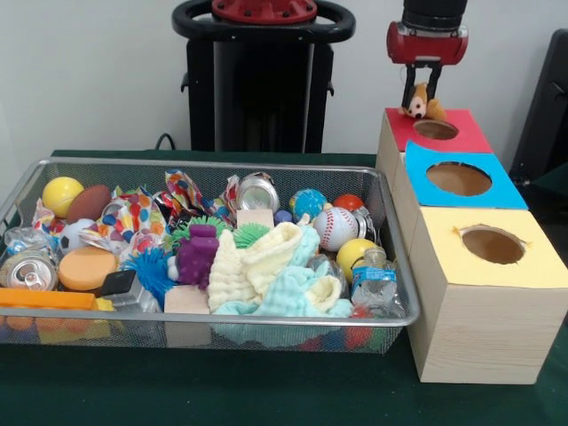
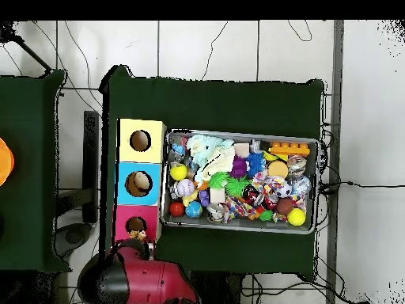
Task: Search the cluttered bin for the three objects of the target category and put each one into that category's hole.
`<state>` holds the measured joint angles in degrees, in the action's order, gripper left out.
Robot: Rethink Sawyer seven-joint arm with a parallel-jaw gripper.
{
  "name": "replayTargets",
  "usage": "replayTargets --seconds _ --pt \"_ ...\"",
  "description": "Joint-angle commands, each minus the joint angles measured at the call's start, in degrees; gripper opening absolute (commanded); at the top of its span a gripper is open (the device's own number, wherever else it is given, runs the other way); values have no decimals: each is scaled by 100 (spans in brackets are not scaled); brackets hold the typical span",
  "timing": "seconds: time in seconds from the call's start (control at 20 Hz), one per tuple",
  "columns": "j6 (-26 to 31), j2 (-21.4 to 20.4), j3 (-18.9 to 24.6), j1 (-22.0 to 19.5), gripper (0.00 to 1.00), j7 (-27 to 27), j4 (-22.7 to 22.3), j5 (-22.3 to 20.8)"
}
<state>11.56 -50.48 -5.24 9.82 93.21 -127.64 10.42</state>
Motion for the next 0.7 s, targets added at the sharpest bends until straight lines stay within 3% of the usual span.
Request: replayTargets --seconds 0.05,0.7 --pt "-315 369 235 79 0 1678 -159 409" --pt "-916 688 570 -94 0 1699 -113 622"
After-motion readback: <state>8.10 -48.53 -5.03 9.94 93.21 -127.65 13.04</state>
